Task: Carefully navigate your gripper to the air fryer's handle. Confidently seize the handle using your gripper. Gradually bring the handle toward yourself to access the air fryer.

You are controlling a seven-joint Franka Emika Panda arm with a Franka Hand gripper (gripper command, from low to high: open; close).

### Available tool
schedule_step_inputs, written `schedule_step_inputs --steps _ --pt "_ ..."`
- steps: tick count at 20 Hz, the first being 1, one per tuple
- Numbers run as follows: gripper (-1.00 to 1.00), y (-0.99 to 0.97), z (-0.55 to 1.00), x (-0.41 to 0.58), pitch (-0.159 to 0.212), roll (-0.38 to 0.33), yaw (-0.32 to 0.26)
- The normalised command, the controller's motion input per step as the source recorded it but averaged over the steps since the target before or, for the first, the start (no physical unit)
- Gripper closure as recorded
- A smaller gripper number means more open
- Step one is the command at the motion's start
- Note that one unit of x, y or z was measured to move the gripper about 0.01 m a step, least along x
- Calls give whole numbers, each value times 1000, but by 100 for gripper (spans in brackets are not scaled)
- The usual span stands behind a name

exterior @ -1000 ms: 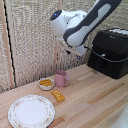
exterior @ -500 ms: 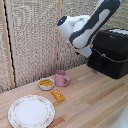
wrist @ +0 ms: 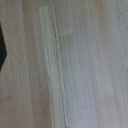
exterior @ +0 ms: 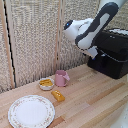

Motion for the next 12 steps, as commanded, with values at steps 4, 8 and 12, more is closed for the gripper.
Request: schedule_step_inputs --steps 4,8,12 --pt "-100 -485 -306 0 0 -104 83" --pt "-100 -551 -196 0 -2 -89 168" --pt "-100 -591 -149 0 0 -62 216"
